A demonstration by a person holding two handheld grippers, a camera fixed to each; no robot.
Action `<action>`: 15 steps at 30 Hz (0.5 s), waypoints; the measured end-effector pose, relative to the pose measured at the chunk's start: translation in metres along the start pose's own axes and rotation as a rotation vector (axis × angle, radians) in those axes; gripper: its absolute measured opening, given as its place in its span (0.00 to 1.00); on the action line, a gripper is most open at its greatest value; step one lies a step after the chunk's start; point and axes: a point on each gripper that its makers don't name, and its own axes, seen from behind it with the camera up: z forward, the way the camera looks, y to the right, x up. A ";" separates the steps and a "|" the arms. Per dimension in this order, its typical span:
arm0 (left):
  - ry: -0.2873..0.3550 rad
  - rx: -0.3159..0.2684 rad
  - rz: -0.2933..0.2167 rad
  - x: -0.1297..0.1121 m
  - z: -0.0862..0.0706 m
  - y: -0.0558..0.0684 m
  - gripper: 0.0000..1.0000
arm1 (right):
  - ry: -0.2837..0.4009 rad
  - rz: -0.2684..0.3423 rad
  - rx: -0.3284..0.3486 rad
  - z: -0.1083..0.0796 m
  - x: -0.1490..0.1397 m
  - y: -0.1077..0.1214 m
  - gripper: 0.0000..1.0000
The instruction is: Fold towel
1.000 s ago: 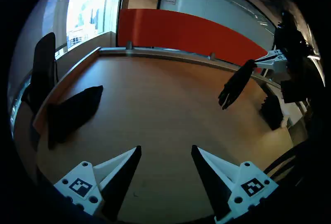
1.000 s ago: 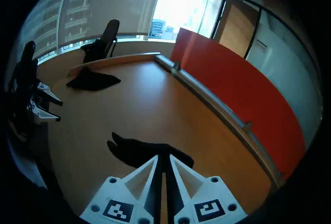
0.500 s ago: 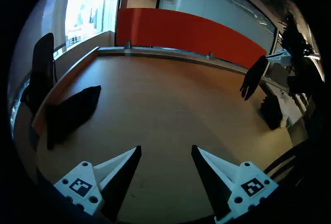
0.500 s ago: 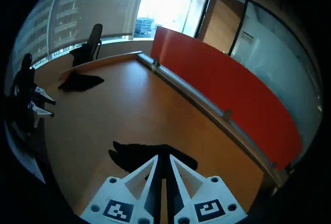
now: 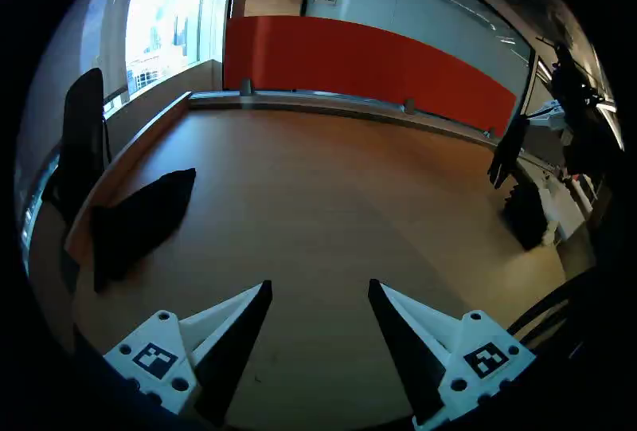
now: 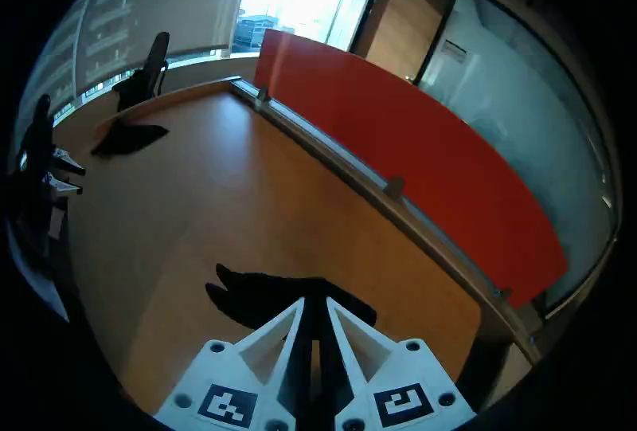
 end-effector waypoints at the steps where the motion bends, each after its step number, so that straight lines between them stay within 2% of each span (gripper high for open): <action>1: -0.001 0.000 0.002 0.001 0.001 0.001 0.90 | -0.005 0.001 -0.006 -0.001 -0.003 0.005 0.04; 15: -0.015 0.002 0.020 0.005 0.006 0.011 0.90 | -0.065 0.070 -0.069 -0.014 -0.055 0.071 0.04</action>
